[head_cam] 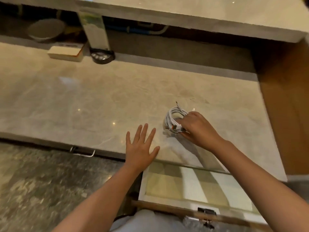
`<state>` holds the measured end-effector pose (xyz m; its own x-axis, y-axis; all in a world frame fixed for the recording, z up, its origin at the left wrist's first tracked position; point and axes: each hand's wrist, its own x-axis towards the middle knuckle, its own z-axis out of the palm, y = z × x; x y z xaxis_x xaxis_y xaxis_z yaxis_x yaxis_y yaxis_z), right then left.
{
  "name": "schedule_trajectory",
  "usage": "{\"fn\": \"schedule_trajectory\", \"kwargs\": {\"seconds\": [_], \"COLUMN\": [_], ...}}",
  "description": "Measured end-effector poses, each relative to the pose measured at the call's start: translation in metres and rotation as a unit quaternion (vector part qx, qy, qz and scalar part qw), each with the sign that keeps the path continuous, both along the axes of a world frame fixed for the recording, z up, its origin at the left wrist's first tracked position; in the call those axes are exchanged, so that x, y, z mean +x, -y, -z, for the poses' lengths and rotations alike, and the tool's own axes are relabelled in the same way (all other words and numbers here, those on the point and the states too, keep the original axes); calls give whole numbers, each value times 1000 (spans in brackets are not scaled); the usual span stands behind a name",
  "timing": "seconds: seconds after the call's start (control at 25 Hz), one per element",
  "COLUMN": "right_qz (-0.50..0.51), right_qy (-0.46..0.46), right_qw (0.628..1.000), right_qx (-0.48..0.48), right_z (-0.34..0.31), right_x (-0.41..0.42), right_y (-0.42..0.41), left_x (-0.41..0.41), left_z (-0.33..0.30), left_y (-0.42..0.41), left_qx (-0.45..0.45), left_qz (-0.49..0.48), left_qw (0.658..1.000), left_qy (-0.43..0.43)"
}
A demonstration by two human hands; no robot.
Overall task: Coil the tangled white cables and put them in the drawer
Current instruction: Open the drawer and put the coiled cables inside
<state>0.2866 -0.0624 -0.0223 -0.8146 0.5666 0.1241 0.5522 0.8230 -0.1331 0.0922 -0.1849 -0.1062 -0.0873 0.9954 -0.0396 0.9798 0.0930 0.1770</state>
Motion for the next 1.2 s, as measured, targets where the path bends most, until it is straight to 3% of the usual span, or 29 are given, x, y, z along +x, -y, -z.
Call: {"fn": "schedule_trajectory", "kwargs": {"seconds": [0.12,0.32,0.56,0.92,1.2], "right_qz": [79,171,171,192,229], "right_qy": [-14,-36,-34,57,27], "right_qw": [997,984,978,959,948], "right_qx": [3,-47,-114,-199,-220], "right_z": [2,4,17,93,125], "right_x": [13,17,15,11,-10], "right_y": [47,133,202,174,168], "left_x": [-2,-3,-3,-3,-3], "left_z": [0,-3,-2,2,4], "left_y": [-1,-5,-3,-3,-1], "left_qx": [-4,-91,-75,-54,-34], "left_qz": [5,20,28,19,20], "left_qw": [1000,996,997,998,999], "left_qy": [0,-11,-6,-7,-3]}}
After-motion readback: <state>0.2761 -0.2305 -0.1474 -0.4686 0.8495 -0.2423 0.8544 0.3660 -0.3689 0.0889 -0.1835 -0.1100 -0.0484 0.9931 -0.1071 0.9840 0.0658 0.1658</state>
